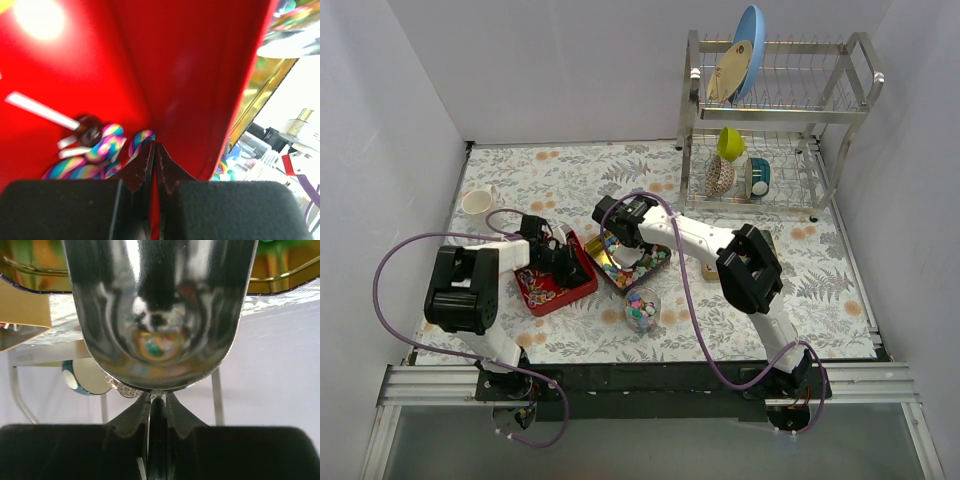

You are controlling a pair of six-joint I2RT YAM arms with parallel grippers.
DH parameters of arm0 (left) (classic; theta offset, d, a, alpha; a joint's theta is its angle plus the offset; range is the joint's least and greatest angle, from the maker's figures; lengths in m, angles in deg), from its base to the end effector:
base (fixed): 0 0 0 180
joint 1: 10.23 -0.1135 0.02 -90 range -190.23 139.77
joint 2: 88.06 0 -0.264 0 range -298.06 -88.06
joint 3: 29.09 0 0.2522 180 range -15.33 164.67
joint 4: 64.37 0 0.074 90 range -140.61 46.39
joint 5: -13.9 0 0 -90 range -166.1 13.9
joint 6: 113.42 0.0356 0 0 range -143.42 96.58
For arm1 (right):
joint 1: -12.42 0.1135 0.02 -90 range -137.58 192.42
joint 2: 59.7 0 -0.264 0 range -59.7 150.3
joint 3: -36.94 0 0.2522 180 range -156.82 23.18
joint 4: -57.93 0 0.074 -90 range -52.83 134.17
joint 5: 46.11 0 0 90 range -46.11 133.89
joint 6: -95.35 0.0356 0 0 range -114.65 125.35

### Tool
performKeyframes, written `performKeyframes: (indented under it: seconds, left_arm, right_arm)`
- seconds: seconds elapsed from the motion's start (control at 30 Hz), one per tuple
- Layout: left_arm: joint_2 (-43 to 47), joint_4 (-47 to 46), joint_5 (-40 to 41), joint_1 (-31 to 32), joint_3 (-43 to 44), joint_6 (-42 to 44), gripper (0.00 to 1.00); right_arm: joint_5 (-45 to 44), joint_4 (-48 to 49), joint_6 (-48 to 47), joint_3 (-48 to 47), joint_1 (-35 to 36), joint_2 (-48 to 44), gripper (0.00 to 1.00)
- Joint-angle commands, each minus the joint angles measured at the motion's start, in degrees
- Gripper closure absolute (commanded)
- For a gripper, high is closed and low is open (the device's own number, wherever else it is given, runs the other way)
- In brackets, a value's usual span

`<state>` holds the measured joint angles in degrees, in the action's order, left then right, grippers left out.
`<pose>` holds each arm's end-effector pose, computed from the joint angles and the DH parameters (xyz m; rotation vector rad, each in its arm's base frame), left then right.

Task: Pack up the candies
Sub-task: Scoop the fake candies from the storage box.

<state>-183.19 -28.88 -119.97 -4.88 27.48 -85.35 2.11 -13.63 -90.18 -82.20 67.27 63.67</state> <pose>0.2647 -0.0496 0.1234 1.1536 -2.4670 1.1226 0.2735 0.3473 0.2179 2.7548 -0.8704 1.1577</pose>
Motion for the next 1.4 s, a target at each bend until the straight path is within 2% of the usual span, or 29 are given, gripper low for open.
performKeyframes:
  seconds: [0.0,0.13,0.33,0.43,0.7,0.8,0.9,1.07,1.37]
  left_arm:
    - [-0.9,-0.5,-2.4,2.1,-0.9,-0.2,1.0]
    - [-2.2,-0.8,-3.1,2.7,-0.6,-0.3,1.0]
    - [-3.7,-1.3,-3.8,3.8,-0.1,-0.5,1.0]
    - [-4.9,-1.8,-5.3,4.2,0.3,-1.3,1.0]
    - [-6.4,-0.7,-6.7,4.4,2.6,-2.0,1.0]
    - [-6.1,0.2,-6.2,4.4,3.3,-1.7,1.0]
    - [-6.0,1.2,-6.2,4.2,4.6,-1.3,1.0]
    - [-7.0,3.9,-6.5,2.7,7.6,0.0,1.0]
    - [-9.0,10.8,-10.4,0.1,13.6,5.0,1.0]
  right_arm:
    - [6.5,-6.8,4.6,2.5,2.1,-1.5,0.99]
    - [9.0,-6.2,8.6,7.3,2.4,-2.9,0.99]
    - [12.9,-5.3,12.3,9.2,2.2,-3.2,0.99]
    - [15.1,-7.1,16.1,6.5,2.1,-0.6,0.99]
    - [28.1,-13.5,27.6,-8.9,1.4,7.5,0.99]
    - [32.5,-14.4,29.7,-10.1,1.3,7.9,0.99]
    - [37.2,-11.7,31.2,-7.0,0.8,5.3,0.99]
    - [41.3,-4.3,33.1,4.6,-0.8,-1.4,0.99]
    - [53.1,6.2,38.8,9.4,-6.9,-7.3,0.99]
